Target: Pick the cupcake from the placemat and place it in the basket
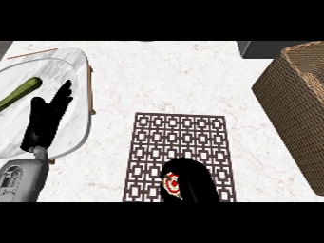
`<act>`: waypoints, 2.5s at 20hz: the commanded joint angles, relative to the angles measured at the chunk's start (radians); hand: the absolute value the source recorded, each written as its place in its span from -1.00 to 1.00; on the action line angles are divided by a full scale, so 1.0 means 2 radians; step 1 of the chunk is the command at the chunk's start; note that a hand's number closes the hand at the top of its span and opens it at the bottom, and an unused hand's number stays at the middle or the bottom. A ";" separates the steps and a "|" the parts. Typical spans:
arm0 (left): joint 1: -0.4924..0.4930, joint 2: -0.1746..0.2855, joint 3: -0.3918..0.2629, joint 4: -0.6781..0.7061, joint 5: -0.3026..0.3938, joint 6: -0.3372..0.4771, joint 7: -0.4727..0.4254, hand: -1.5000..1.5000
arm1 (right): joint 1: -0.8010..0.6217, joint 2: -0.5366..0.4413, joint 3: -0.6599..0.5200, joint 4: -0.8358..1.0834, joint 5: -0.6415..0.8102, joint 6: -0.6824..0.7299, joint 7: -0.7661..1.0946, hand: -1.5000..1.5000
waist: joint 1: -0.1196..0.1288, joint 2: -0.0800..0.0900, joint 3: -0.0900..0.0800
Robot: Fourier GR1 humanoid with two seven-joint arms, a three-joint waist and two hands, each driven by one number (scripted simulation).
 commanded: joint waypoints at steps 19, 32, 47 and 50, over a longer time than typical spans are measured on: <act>0.012 0.007 0.013 -0.025 0.006 -0.018 0.016 0.00 | -0.068 -0.084 -0.079 -0.154 0.000 0.264 0.062 1.00 | -0.004 -0.001 0.000; 0.021 -0.010 0.005 0.006 -0.021 0.007 -0.022 0.00 | -0.203 0.013 -0.161 -0.427 -0.113 0.338 0.312 1.00 | -0.004 -0.001 -0.001; 0.006 0.001 0.021 -0.012 0.005 -0.015 0.007 0.00 | -0.483 -0.090 -0.434 -0.272 -0.225 0.446 0.372 1.00 | -0.005 -0.002 -0.001; 0.000 -0.009 0.014 0.002 -0.006 -0.003 0.007 0.00 | -0.484 -0.151 -0.420 -0.220 -0.201 0.484 0.340 1.00 | -0.008 0.000 -0.002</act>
